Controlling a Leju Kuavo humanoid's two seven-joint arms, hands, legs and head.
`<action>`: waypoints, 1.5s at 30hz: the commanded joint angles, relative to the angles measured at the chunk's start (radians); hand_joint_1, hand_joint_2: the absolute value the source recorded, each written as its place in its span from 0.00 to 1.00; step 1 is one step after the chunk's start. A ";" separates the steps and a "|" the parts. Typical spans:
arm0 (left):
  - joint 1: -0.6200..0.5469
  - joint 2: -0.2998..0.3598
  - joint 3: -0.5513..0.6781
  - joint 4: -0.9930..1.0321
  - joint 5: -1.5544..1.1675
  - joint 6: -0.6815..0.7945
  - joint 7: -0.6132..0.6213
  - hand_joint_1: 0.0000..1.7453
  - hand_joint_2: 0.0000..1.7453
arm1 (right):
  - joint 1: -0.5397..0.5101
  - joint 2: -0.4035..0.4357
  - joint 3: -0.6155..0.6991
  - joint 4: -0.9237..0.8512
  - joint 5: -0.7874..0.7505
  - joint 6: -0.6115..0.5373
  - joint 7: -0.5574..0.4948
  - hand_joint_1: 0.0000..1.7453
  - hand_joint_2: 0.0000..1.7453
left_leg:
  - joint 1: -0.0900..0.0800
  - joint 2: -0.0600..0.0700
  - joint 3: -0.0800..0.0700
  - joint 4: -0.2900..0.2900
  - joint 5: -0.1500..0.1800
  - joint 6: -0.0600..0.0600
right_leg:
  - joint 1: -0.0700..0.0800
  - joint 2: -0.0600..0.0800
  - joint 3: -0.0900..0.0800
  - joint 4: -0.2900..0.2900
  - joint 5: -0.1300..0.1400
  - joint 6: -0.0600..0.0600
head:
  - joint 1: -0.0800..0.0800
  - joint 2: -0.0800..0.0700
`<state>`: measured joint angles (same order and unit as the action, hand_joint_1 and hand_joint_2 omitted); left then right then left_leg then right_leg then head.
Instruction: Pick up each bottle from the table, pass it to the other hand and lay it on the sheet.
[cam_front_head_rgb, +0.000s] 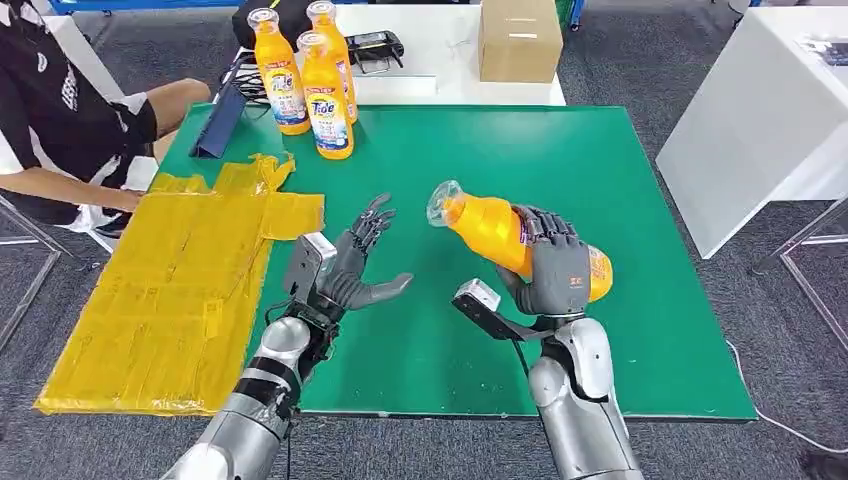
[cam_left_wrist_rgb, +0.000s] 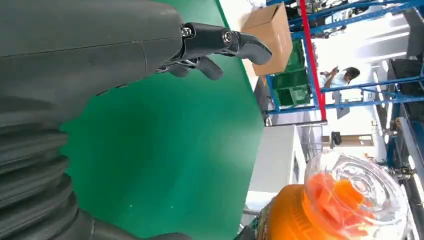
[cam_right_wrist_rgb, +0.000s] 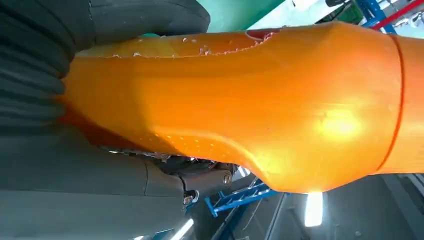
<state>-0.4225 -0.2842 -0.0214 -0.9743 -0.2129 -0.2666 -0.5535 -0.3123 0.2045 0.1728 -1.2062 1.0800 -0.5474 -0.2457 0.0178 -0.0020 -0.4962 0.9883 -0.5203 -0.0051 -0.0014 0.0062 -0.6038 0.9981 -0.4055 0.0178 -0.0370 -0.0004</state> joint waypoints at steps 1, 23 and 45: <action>-0.025 0.018 -0.036 0.015 0.002 -0.002 0.005 0.00 1.00 | -0.044 0.003 -0.024 0.018 -0.035 0.001 -0.019 1.00 1.00 | 0.000 0.001 0.003 -0.002 0.000 0.002 | 0.000 0.000 0.003 -0.002 0.000 0.001 | 0.000 0.000; -0.021 0.014 -0.231 -0.075 0.152 0.031 0.083 0.00 1.00 | -0.100 0.080 0.297 0.317 -0.172 0.341 -0.194 1.00 1.00 | 0.000 0.001 0.002 -0.002 0.000 0.001 | 0.000 0.000 0.001 -0.001 0.000 0.000 | 0.000 0.000; -0.044 0.000 -0.211 -0.007 0.135 0.058 0.089 0.00 1.00 | -0.091 0.083 0.351 0.264 -0.203 0.300 -0.186 1.00 1.00 | 0.000 -0.001 0.002 -0.002 0.000 0.001 | 0.001 -0.001 0.002 -0.001 0.000 0.000 | 0.000 0.000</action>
<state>-0.3845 -0.2834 -0.2090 -1.1108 -0.0568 -0.2174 -0.4746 -0.3875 0.2937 0.3933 -0.9537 0.8797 -0.2411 -0.4261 0.0179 -0.0020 -0.4975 0.9881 -0.5203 -0.0052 -0.0012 0.0061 -0.6054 0.9981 -0.4055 0.0177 -0.0370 -0.0004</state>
